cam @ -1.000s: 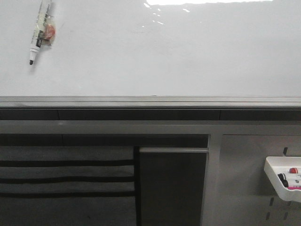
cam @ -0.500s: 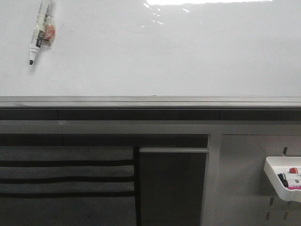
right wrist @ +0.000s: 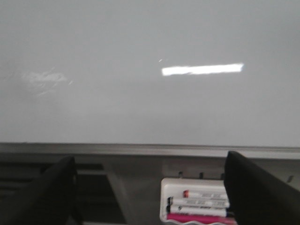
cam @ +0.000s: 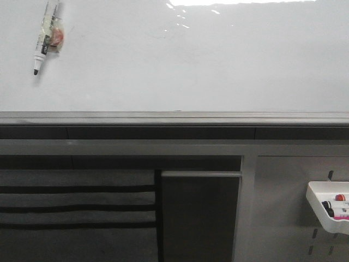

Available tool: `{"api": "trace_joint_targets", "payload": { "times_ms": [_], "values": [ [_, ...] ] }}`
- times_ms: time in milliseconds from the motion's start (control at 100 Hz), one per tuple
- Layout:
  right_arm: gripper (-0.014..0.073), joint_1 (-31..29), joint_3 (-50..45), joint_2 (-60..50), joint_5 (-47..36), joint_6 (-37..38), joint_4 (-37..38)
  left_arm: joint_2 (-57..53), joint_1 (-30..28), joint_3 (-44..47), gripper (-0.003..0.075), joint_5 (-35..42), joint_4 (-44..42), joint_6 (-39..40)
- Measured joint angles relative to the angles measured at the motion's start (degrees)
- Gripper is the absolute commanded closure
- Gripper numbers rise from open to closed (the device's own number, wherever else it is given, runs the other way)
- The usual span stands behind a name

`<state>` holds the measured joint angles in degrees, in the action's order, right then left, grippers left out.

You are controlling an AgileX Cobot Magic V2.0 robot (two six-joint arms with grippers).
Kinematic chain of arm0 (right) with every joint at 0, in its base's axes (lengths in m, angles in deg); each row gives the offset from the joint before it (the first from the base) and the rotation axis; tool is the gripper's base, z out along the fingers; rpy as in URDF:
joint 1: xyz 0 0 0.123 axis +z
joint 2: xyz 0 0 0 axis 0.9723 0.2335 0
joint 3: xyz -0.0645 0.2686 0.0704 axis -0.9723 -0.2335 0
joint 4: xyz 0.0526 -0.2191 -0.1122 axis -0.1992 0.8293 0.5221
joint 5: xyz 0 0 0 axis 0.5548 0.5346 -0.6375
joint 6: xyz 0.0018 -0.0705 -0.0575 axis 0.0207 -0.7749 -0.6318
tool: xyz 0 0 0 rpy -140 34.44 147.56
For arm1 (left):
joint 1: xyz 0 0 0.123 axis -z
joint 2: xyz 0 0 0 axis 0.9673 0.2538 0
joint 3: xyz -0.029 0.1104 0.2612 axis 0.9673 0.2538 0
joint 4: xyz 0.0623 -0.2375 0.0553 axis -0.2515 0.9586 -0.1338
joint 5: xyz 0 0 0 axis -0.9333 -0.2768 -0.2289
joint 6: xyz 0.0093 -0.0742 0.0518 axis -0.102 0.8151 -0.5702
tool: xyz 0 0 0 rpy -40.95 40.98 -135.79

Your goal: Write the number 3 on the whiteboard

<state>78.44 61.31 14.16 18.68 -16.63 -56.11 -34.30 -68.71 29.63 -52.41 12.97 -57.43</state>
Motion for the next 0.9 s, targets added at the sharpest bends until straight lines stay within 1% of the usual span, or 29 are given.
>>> {"api": "trace_joint_targets", "payload": {
  "times_ms": [170,240,310,410,510,760,900],
  "values": [
    [0.0022,3.6,2.7,5.7,5.1,-12.9,-14.9,10.2,3.7,-0.4,0.0206,3.4,0.4,-0.4],
    [0.0022,5.7,3.4,8.1,6.7,-17.5,-19.7,14.9,5.0,-0.4,0.0206,5.8,0.4,-0.4],
    [0.0022,7.7,3.5,10.3,7.3,-20.3,-22.5,19.6,6.0,-0.4,0.0206,8.9,0.4,-0.4],
    [0.0022,10.1,3.5,12.5,7.3,-21.6,-23.7,26.1,7.0,-0.5,0.0206,14.0,0.4,-0.4],
    [0.0022,11.5,3.5,13.9,7.2,-22.1,-24.0,32.9,7.1,-1.7,0.0206,17.5,0.4,-0.5],
    [0.0022,11.7,3.5,14.3,6.2,-22.3,-24.1,46.2,7.4,-7.6,0.0206,24.5,0.4,-0.5],
    [0.0022,11.7,3.5,14.3,6.1,-22.4,-24.2,52.0,8.4,-11.2,0.0206,26.2,0.4,-0.6]
  ]
}}
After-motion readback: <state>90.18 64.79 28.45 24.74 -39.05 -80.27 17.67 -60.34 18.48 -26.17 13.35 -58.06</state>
